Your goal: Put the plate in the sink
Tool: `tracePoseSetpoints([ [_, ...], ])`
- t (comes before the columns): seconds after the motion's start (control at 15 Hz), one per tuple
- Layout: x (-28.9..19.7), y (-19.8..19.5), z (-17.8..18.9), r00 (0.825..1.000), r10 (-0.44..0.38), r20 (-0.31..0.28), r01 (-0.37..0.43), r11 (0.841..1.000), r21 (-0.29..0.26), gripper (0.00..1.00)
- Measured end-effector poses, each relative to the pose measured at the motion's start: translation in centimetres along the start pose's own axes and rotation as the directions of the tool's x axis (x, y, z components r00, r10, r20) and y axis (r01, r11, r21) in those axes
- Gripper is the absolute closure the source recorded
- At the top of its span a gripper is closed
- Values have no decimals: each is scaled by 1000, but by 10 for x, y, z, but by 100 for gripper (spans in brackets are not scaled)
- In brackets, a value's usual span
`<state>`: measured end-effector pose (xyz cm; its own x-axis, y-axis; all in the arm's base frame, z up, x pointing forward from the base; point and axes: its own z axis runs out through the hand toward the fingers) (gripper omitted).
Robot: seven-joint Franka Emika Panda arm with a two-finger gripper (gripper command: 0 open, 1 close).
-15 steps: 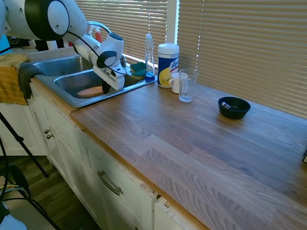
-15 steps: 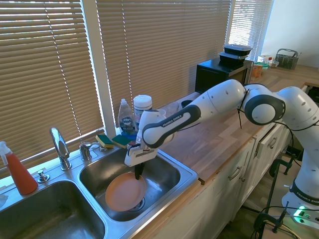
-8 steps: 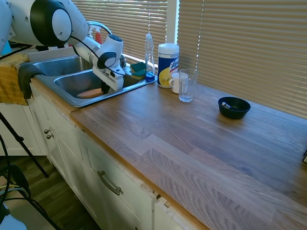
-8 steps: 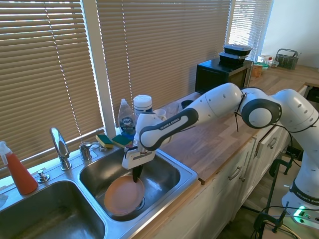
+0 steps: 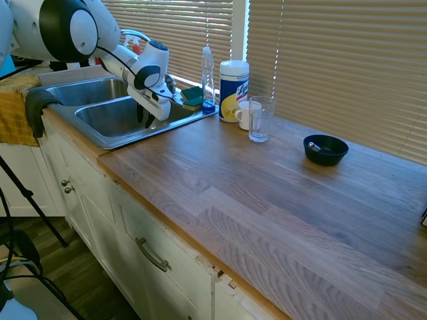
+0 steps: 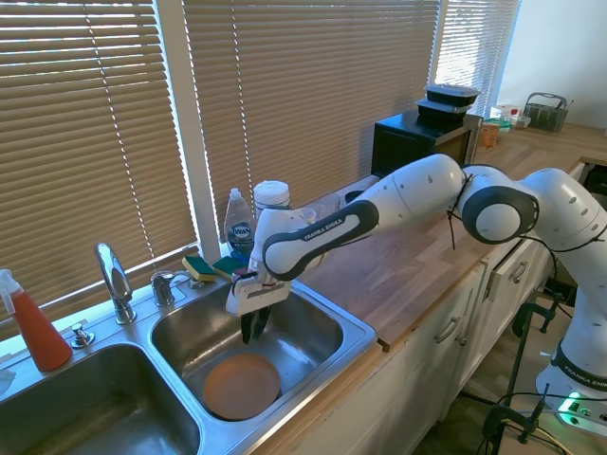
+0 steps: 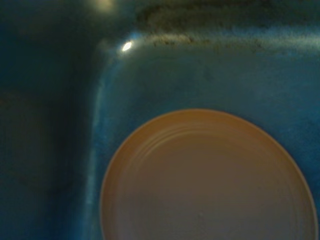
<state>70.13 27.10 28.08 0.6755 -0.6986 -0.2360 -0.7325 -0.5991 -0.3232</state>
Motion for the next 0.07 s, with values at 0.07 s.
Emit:
tracePoseSetpoints([
  [0.07, -3, -3, -10, 1000, 2, -3, -2, 1000, 8, 0],
])
